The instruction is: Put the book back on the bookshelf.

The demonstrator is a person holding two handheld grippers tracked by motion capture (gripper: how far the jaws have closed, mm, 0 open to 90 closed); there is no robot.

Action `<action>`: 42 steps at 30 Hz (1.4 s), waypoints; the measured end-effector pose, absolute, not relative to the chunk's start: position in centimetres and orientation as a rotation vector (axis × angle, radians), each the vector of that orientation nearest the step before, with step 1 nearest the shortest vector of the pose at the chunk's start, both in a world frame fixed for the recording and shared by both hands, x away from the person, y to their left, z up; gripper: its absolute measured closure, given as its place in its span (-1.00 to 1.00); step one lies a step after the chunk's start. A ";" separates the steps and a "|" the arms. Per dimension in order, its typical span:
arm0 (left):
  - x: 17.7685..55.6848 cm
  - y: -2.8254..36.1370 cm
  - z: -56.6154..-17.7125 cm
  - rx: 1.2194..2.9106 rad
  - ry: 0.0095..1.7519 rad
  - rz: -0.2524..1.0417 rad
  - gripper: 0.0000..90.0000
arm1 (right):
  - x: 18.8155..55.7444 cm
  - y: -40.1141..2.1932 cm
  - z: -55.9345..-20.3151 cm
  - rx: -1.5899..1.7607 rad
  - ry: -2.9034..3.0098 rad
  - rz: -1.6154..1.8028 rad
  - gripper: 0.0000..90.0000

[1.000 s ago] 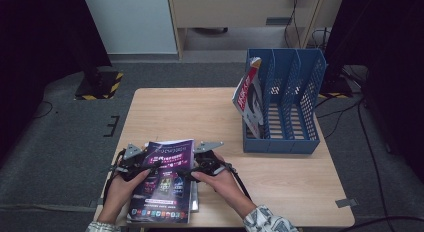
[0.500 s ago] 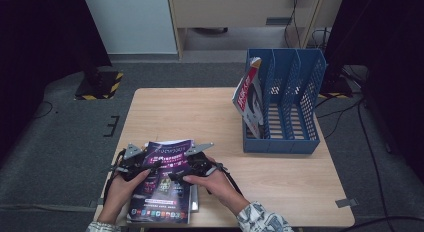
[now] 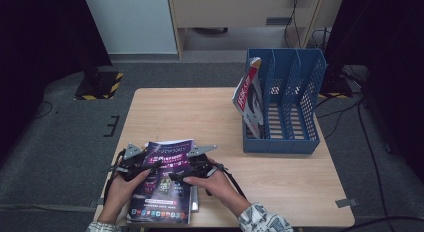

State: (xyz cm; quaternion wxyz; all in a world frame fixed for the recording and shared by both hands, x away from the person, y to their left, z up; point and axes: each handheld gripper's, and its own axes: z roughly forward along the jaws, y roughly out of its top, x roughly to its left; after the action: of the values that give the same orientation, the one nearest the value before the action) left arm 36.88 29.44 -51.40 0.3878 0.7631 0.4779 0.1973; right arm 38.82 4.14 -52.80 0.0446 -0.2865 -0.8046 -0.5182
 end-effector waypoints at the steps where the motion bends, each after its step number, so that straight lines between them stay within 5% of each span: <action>1: 36.9 29.4 -51.4 1.941 1.216 0.502 -0.49 | 38.8 4.1 -52.8 -0.875 -2.458 -1.583 -0.64; 19: 36.9 29.2 -51.2 1.956 1.222 0.503 -0.51 | 38.9 5.8 -51.5 -0.878 -2.492 -1.390 -0.71; 22: 37.0 29.1 -51.1 1.960 1.227 0.496 -0.56 | 39.3 5.5 -51.3 -0.899 -2.470 -1.361 -0.32; 27: 37.0 29.2 -51.0 1.959 1.230 0.487 -0.57 | 39.5 5.1 -51.3 -0.934 -2.425 -1.344 -0.11; 35: 36.8 29.8 -50.1 1.856 1.234 0.503 -0.60 | 40.4 4.1 -50.2 -1.019 -2.316 -1.453 0.48; 42: 36.5 29.9 -49.6 1.824 1.189 0.512 -0.68 | 40.6 2.6 -48.7 -1.024 -2.317 -1.588 0.66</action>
State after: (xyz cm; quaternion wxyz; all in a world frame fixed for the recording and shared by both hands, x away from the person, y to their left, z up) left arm 36.52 29.92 -49.60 0.4373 0.7334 0.4781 0.2059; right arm 40.65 2.64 -48.65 0.0757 -0.3414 -0.7728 -0.5297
